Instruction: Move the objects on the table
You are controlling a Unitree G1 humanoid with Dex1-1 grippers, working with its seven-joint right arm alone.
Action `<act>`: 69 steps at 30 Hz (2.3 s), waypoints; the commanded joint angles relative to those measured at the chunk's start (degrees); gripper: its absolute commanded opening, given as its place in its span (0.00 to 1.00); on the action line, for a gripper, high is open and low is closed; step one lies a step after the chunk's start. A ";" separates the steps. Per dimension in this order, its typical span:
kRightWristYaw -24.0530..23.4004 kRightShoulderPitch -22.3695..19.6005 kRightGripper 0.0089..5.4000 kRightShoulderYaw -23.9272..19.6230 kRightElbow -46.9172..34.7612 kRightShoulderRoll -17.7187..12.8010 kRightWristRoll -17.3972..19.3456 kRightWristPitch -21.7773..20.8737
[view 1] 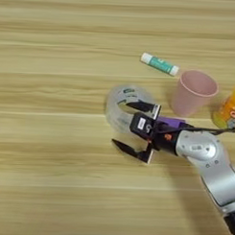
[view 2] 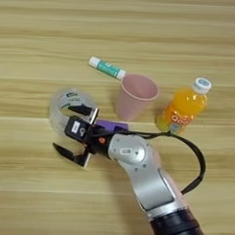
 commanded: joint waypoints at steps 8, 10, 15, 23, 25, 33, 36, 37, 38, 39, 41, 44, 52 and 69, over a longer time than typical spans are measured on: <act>-1.79 -5.56 0.79 -2.06 4.60 0.93 2.08 -0.65; -1.71 -5.58 0.75 -1.98 4.87 1.08 2.21 -0.75; -1.14 -5.47 0.65 -1.96 4.79 1.54 3.05 -0.57; 0.06 -5.24 0.50 -2.19 4.14 2.46 5.56 0.56; 0.69 -5.20 0.47 -2.49 3.68 3.08 7.32 1.28; 4.18 -5.74 0.34 -5.43 -1.13 5.62 18.51 10.60; 4.09 -6.39 0.30 -5.65 -1.41 6.02 19.51 11.92; 3.98 -6.60 0.30 -5.54 -1.37 6.13 19.57 12.07; 3.91 -6.93 0.30 -5.42 -1.40 6.42 19.72 12.36; 3.88 -7.22 0.30 -5.28 -1.46 6.68 19.86 12.57; 3.91 -7.73 0.30 -4.82 -1.46 7.20 19.96 12.74; 3.80 -8.50 0.29 -3.95 -0.47 8.07 19.64 12.66; 3.88 -10.25 0.29 -1.65 2.55 10.42 19.05 12.15; 2.73 -12.14 0.36 -1.45 7.32 12.12 17.82 9.31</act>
